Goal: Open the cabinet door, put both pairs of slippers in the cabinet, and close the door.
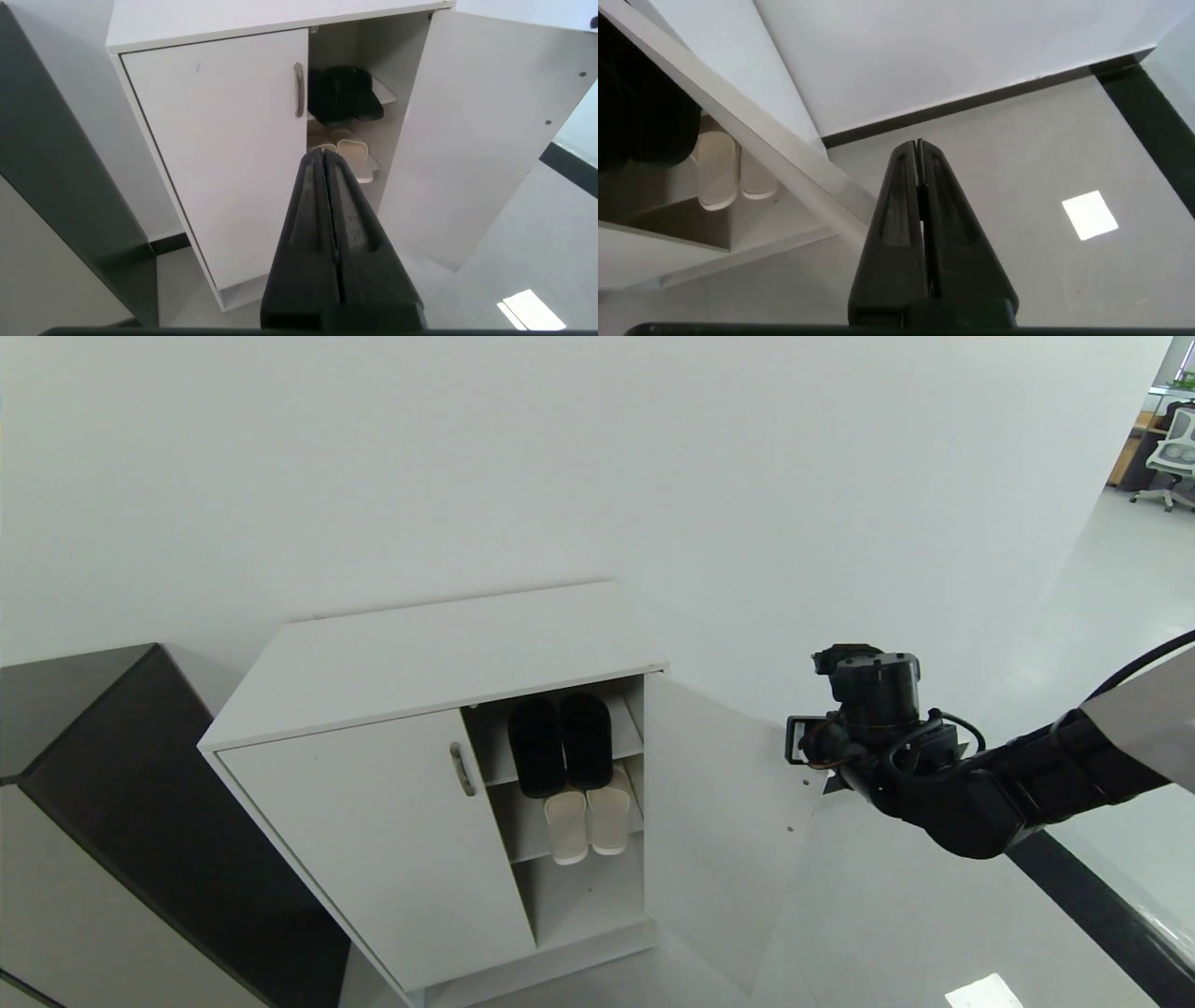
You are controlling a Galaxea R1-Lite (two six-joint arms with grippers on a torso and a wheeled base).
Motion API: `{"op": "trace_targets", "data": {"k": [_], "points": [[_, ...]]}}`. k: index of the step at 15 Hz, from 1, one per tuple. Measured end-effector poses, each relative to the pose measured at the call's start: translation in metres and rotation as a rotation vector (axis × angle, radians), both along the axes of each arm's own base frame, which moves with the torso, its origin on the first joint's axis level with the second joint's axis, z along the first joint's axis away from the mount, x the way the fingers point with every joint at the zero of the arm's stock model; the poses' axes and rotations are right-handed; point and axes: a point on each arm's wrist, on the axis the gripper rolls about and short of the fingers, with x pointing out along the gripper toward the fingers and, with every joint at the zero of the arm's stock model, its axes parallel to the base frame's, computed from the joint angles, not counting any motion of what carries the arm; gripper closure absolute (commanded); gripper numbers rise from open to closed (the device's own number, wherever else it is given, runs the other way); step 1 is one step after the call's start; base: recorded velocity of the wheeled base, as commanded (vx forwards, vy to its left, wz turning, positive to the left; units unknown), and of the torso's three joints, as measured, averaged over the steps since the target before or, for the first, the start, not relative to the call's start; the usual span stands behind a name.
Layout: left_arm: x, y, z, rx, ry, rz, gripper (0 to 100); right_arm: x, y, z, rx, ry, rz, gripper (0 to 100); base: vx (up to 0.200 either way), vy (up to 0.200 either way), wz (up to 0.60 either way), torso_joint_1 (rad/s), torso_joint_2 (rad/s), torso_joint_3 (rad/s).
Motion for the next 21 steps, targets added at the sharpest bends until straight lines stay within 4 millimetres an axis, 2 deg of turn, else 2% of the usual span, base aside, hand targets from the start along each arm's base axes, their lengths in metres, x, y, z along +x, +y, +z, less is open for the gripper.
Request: {"op": "trace_targets", "data": {"k": [3,6,13,16,18,21], "points": [[0.0,0.0,0.0,0.0,0.0,-0.001,100,-0.003,0.005,-0.005,-0.007,0.013,0.013,100,0.0,0.0,0.0,0.0,0.0,0.0],[0.0,0.0,0.0,0.0,0.0,-0.001,100,-0.015,0.015,-0.007,-0.017,0.026,0.048,100,0.0,0.0,0.0,0.0,0.0,0.0],[0.0,0.0,0.0,-0.002,0.0,0.0,100,-0.077,0.051,0.009,-0.012,0.018,0.225,100,0.0,0.0,0.0,0.0,0.0,0.0],[0.0,0.0,0.0,-0.002,0.0,0.0,100,-0.079,0.051,0.01,-0.011,0.019,0.227,100,0.0,0.0,0.0,0.0,0.0,0.0],[0.0,0.0,0.0,-0.002,0.0,0.0,100,-0.076,0.053,0.002,-0.02,0.035,0.229,100,0.0,0.0,0.0,0.0,0.0,0.0],[0.0,0.0,0.0,-0.002,0.0,0.0,100,-0.082,0.071,-0.009,-0.014,0.03,0.276,100,0.0,0.0,0.0,0.0,0.0,0.0]]}}
